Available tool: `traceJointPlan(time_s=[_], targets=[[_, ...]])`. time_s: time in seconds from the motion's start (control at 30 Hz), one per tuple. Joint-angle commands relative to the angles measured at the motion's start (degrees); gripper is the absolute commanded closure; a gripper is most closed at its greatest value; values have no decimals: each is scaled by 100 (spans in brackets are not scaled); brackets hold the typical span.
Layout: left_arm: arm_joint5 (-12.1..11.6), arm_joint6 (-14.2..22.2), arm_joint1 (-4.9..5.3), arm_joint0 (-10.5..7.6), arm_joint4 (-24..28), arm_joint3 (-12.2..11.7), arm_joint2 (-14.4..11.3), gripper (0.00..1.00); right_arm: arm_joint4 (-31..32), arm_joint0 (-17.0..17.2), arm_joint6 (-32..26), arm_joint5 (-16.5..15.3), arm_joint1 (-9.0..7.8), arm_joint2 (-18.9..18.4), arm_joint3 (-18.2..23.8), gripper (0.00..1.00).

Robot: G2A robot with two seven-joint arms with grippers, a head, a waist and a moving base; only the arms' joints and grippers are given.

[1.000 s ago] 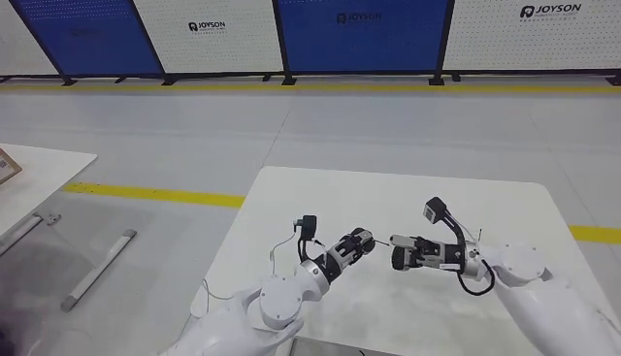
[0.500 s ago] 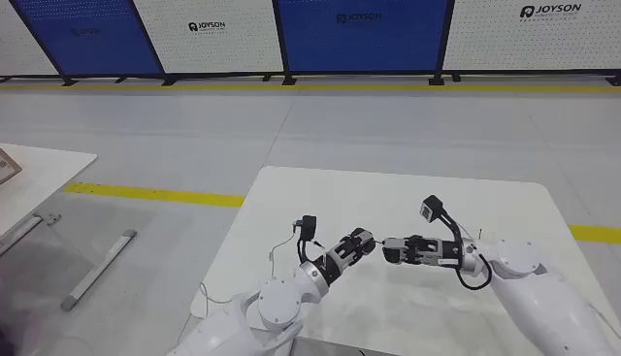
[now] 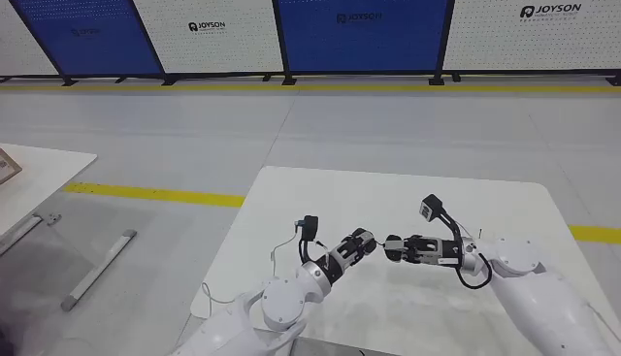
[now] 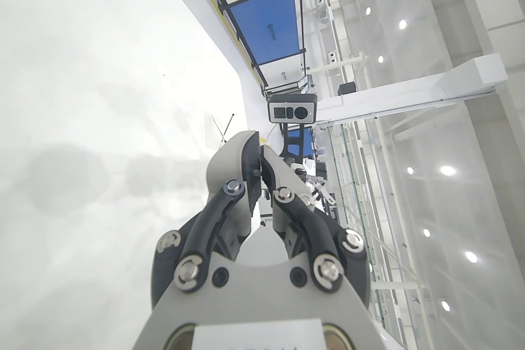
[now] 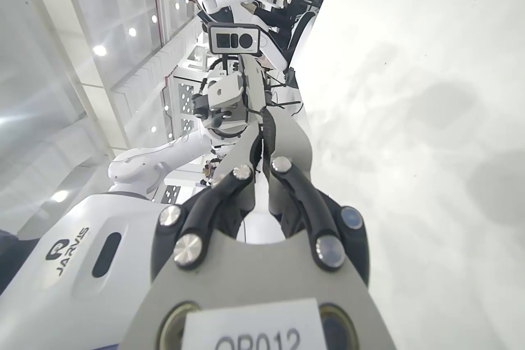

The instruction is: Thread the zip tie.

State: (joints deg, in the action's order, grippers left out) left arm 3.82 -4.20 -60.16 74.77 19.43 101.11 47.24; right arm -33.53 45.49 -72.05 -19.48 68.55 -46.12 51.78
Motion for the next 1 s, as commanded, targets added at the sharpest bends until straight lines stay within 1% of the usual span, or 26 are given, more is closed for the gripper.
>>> traceJointPlan(time_s=[0.0, 0.03, 0.07, 0.1, 0.23, 0.57, 0.6, 0.63, 0.7, 0.73, 0.77, 0.83, 0.87, 0.9, 0.97], targets=[[17, 6, -17, 1, -3, -11, 12, 100, 38, 14, -28, 0, 9, -43, 17, 100], [28, 9, -24, 3, -12, -14, 18, 84, 63, 20, -37, 0, 13, -61, 26, 100], [76, 9, -30, 7, -19, -20, 23, 54, 91, 24, -49, 0, 17, -78, 36, 100], [170, -35, -38, -2, -87, -19, 31, 0, 139, 27, -66, 0, 21, -98, 49, 100], [170, -35, -38, -2, -87, -19, 31, 0, 269, 38, -97, 0, 30, -150, 72, 100], [170, -35, -38, -2, -87, -19, 31, 0, 269, 38, -97, 0, 30, -150, 72, 100], [137, -22, -40, 5, -112, -24, 29, 0, 269, 38, -97, 0, 30, -150, 72, 100], [72, 41, -40, 24, -156, -58, 26, 0, 269, 38, -97, 0, 30, -150, 72, 100], [-75, 350, -33, 40, -192, -150, 43, 0, 269, 38, -97, 0, 30, -150, 72, 100], [-149, 570, -23, 40, -210, -194, 53, 0, 269, 38, -97, 0, 30, -150, 72, 100], [-248, 904, -4, 31, -218, -261, 89, 0, 269, 38, -97, 0, 30, -150, 72, 100], [-385, 1447, 34, 15, -253, -365, 156, 0, 269, 38, -97, 0, 30, -150, 72, 100], [-509, 1614, 54, 20, -205, -433, 250, 0, 269, 38, -97, 0, 30, -150, 72, 100], [-694, 1516, 54, 49, -129, -443, 337, 0, 269, 38, -97, 0, 30, -150, 72, 100], [-694, 1516, 54, 49, -129, -443, 337, 0, 269, 38, -97, 0, 30, -150, 72, 100]])
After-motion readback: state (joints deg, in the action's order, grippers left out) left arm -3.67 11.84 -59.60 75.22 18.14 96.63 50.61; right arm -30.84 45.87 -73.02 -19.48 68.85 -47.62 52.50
